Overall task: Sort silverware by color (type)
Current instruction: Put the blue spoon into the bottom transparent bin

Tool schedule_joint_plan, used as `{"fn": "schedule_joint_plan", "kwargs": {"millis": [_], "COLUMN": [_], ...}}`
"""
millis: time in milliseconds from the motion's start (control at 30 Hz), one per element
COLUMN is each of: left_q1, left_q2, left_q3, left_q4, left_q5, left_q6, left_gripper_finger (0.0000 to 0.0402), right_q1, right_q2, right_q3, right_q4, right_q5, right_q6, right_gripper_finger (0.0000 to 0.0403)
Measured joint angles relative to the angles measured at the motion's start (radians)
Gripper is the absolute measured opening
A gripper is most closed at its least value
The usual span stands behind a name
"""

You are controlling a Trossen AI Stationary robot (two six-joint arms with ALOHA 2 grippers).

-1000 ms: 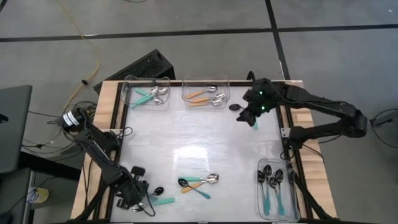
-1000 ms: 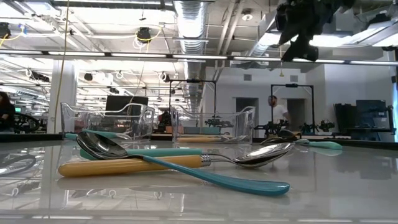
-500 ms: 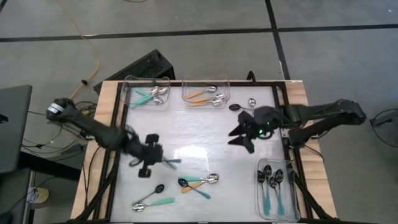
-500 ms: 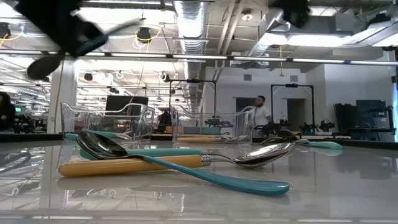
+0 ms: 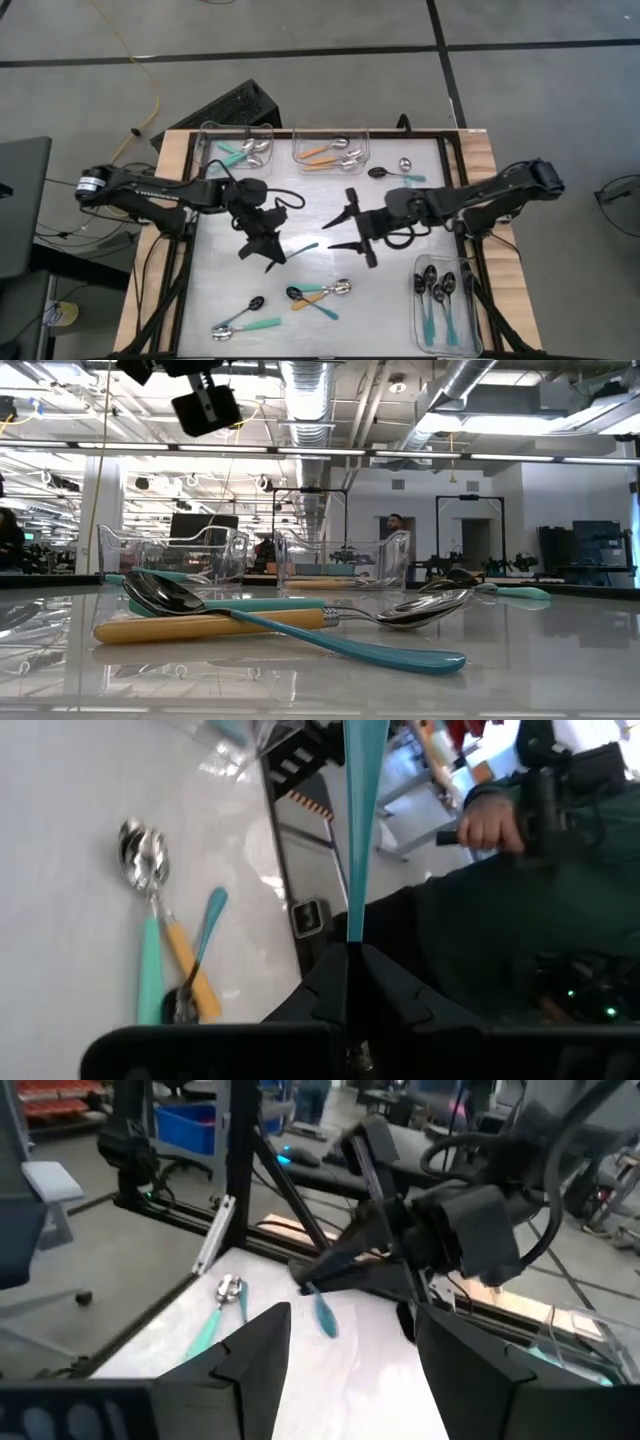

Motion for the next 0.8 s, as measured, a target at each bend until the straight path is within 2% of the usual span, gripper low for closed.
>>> {"fn": "schedule_joint_plan", "kwargs": {"millis": [200,800], "left_q1": [0.021,0.040], "left_q2": [0.011,0.011], "left_q3": [-0.001,0.000], "left_q4": [0.021,0.042], "left_q5": [-0.012,-0.016], "left_q6": [0.000,-0.013], "left_gripper_finger": [0.0000,0.0000], "right_q1": [-0.003,-0.007], "right_q2": [0.053,0.102], "right_q3": [0.053,0.054], "right_q4": [-0.034,-0.031], "right_q5": [-0.001,-0.003], "right_q6": [-0.003,-0.023], "right_gripper_finger": [0.0239,0.0239]}}
